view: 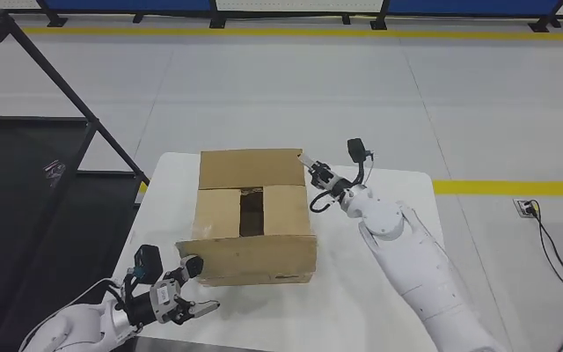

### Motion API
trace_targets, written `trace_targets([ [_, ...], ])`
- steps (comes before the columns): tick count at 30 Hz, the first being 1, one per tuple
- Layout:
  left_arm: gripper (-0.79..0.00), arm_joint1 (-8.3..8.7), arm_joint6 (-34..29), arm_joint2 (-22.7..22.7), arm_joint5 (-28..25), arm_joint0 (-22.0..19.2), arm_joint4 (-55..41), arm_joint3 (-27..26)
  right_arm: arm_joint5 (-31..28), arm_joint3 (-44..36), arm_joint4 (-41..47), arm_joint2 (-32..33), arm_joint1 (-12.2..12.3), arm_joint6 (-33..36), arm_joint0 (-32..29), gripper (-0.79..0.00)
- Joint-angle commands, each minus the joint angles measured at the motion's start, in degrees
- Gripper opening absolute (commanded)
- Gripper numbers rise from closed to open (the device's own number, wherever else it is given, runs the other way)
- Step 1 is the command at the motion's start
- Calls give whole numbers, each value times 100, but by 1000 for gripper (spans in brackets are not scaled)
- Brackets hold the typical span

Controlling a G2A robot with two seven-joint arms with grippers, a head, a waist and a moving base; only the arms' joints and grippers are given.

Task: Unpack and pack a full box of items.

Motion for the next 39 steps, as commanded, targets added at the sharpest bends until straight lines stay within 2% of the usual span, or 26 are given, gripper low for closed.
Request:
trace_targets([
  [1,0,-14,-11,73,72,-74,-16,47,-26,332,105,-99,-78,-93,190,0],
  [3,0,-30,-44,147,149,-167,-38,99,-71,778,264,-208,-185,-156,435,0],
  [11,0,-68,-128,283,269,-328,-81,235,-445,2307,906,-480,-544,432,1240,0],
  [18,0,-92,-209,338,314,-413,-116,313,-1327,3318,1593,-444,-762,1569,1672,0],
  [22,0,-101,-252,349,320,-440,-129,324,-1819,3609,1910,-298,-772,2040,1779,0],
  [30,0,-128,-353,426,360,-553,-151,354,-2771,3821,2421,101,-598,3106,1836,0],
  [35,0,-148,-368,480,370,-634,-136,415,-3007,3668,2497,241,-476,3661,1773,0],
  [39,0,-162,-383,518,365,-687,-144,462,-2891,3519,2369,252,-412,3866,1735,0],
])
